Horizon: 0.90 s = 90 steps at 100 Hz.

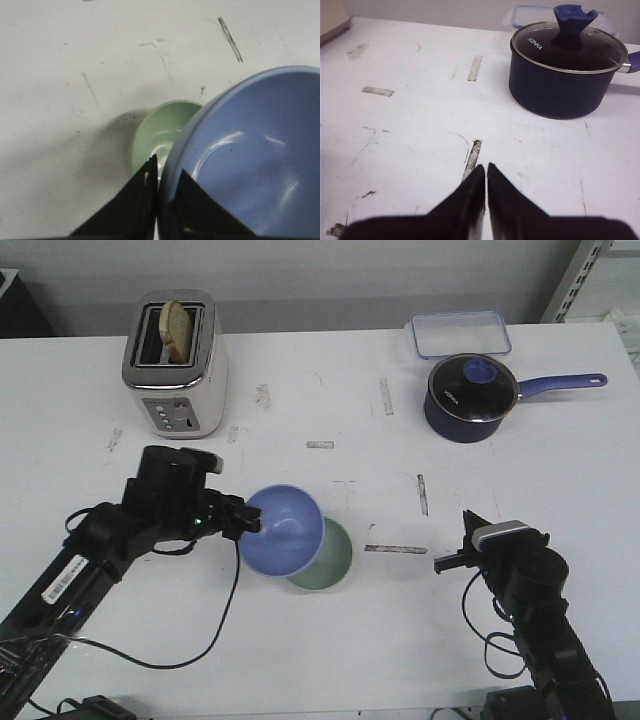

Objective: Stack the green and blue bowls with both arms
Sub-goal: 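Lift the blue bowl and lower it onto the green bowl, then open the left gripper and pull it back from the bowls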

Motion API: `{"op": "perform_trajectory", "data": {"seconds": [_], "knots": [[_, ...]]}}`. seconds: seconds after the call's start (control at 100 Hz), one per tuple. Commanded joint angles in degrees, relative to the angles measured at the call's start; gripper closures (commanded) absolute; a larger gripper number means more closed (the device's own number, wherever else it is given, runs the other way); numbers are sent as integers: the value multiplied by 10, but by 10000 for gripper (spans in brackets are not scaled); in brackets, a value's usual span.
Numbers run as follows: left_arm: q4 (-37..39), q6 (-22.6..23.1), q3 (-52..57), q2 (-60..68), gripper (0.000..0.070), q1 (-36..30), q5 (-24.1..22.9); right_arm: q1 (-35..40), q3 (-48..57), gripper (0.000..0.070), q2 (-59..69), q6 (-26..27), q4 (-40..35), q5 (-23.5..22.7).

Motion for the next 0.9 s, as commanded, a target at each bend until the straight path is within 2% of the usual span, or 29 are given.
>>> {"op": "perform_trajectory", "data": {"seconds": [0.0, 0.13, 0.32, 0.8, 0.89], "knots": [[7, -3, 11, 26, 700, -24, 2, 0, 1, 700, 3, -2, 5, -1], [12, -1, 11, 64, 700, -55, -4, 0, 1, 700, 3, 0, 4, -3], [23, 10, 11, 110, 700, -74, -65, 0, 1, 700, 3, 0, -6, -3], [45, 10, 11, 146, 699, -85, -64, 0, 1, 700, 3, 0, -10, -3], [46, 10, 11, 146, 673, -85, -64, 0, 1, 700, 3, 0, -10, -3]]}}
